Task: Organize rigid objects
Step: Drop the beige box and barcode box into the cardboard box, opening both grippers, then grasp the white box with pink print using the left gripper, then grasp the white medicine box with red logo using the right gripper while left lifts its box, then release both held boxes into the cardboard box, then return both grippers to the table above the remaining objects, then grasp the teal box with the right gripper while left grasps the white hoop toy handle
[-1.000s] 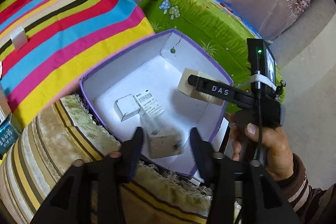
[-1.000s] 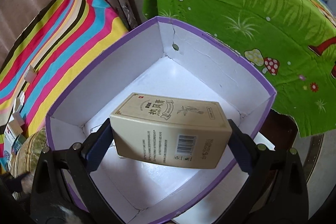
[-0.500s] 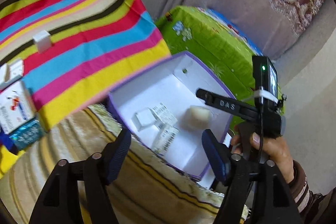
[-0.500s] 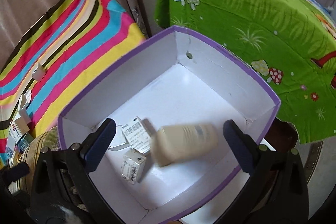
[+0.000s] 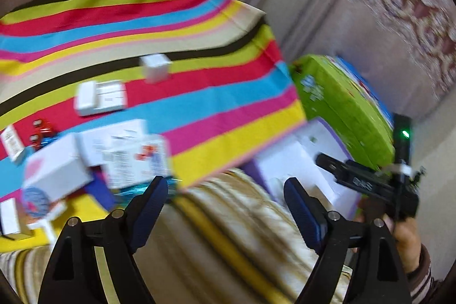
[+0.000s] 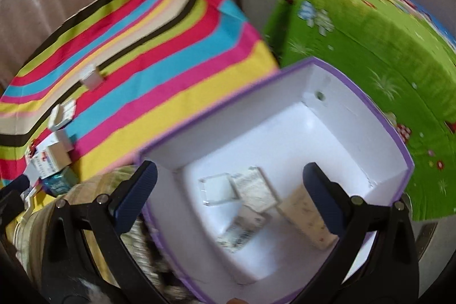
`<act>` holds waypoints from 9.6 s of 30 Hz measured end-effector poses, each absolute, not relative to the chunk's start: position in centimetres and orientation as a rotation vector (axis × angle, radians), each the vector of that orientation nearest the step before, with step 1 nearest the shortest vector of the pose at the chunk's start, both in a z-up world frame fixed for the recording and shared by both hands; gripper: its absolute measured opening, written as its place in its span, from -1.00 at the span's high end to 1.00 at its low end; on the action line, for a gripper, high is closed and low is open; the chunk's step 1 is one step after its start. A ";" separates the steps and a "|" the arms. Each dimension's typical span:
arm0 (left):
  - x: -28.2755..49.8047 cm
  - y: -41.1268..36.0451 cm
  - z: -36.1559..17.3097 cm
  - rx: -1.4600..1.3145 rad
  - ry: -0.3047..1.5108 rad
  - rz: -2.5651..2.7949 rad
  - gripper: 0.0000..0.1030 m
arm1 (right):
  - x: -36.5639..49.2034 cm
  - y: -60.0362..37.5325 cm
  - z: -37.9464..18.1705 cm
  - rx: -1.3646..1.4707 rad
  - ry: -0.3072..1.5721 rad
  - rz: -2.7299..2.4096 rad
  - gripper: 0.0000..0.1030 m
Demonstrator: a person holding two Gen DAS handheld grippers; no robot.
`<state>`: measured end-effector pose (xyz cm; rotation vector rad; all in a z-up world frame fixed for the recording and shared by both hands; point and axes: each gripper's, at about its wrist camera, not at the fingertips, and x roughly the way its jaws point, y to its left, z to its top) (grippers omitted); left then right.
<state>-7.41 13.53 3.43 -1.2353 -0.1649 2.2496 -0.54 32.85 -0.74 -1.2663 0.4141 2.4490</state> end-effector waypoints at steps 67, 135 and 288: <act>-17.6 0.5 -3.5 -1.770 -0.534 2.464 -0.88 | -13.5 9.0 -3.9 -1.603 -0.070 2.759 -0.43; -9.5 29.4 -3.1 -1.501 -0.331 1.828 -1.00 | 1.3 43.0 -2.7 -1.208 0.488 2.268 -0.51; -9.3 -0.1 -0.6 -1.407 -0.622 2.210 0.80 | -9.4 15.7 -2.2 -1.594 0.354 2.803 -0.47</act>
